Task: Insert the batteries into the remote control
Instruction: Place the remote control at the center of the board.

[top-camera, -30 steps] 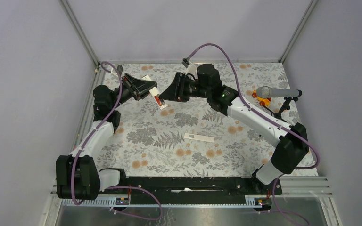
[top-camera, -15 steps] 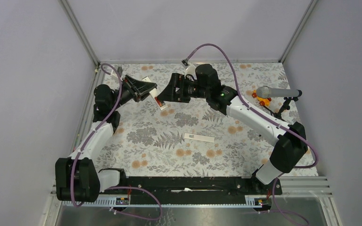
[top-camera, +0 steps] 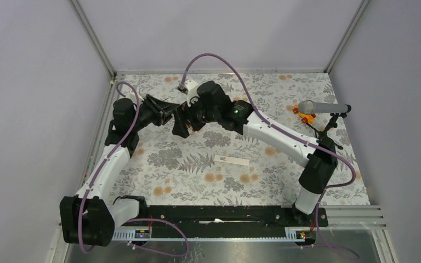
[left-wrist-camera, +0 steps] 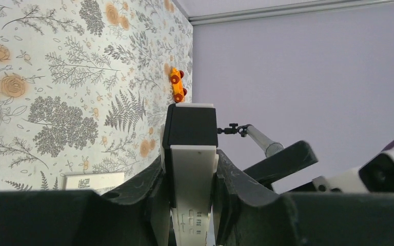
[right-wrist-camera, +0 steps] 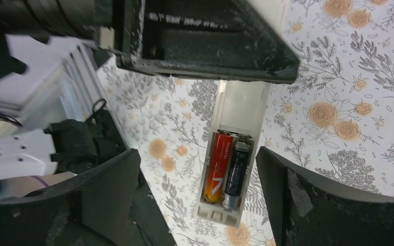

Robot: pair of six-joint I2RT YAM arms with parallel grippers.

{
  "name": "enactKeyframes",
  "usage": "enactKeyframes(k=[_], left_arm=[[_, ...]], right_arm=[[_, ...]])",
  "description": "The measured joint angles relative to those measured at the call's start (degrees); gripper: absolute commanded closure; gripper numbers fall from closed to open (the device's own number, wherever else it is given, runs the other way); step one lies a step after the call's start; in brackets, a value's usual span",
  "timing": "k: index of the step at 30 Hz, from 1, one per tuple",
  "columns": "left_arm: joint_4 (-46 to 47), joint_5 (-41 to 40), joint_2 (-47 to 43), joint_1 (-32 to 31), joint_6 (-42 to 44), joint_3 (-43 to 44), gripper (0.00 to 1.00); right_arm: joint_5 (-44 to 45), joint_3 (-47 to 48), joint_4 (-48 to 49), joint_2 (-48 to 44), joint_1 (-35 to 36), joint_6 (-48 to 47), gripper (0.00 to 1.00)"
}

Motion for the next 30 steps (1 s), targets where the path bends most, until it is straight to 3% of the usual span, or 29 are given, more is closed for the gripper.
enactKeyframes(k=[2, 4, 11, 13, 15, 19, 20, 21, 26, 30], left_arm=[[-2.16, -0.74, -0.44, -0.04, 0.37, 0.57, 1.00], [-3.69, -1.25, -0.72, -0.04, 0.61, 0.98, 0.99], [-7.21, -2.75, -1.46, -0.04, 1.40, 1.16, 0.86], [-7.63, -3.43, -1.49, -0.13, 1.68, 1.16, 0.77], [-8.33, -3.78, -1.64, -0.20, 2.08, 1.38, 0.60], [-9.86, -4.66, -2.78, -0.20, 3.82, 1.81, 0.23], [-10.49, -5.01, -3.08, -0.20, 4.26, 1.92, 0.06], [-11.54, -5.53, -3.28, -0.17, 4.96, 2.25, 0.02], [-22.34, -12.41, -3.54, 1.03, 10.36, 7.04, 0.01], [-30.16, -20.55, -5.42, 6.12, 14.53, 8.52, 0.01]], right_arm=[[1.40, 0.79, -1.66, 1.44, 1.20, -2.58, 0.17], [2.62, 1.95, -3.43, 2.97, 1.55, -4.31, 0.29], [6.29, 6.29, -7.10, 7.37, 1.77, -6.84, 0.54], [6.67, 6.29, -7.06, 7.37, 2.10, -6.97, 0.62], [8.04, 6.29, -7.06, 7.37, 2.43, -6.84, 0.68], [9.62, 6.21, -6.97, 7.37, 2.38, -7.98, 0.67], [10.27, 6.03, -6.97, 7.37, 2.34, -8.24, 0.67], [10.86, 5.79, -6.97, 7.37, 2.34, -8.48, 0.66], [13.55, 1.66, -5.64, 7.32, 2.27, -11.65, 0.63], [14.14, -3.87, -5.92, 7.34, 2.16, -16.59, 0.64]])
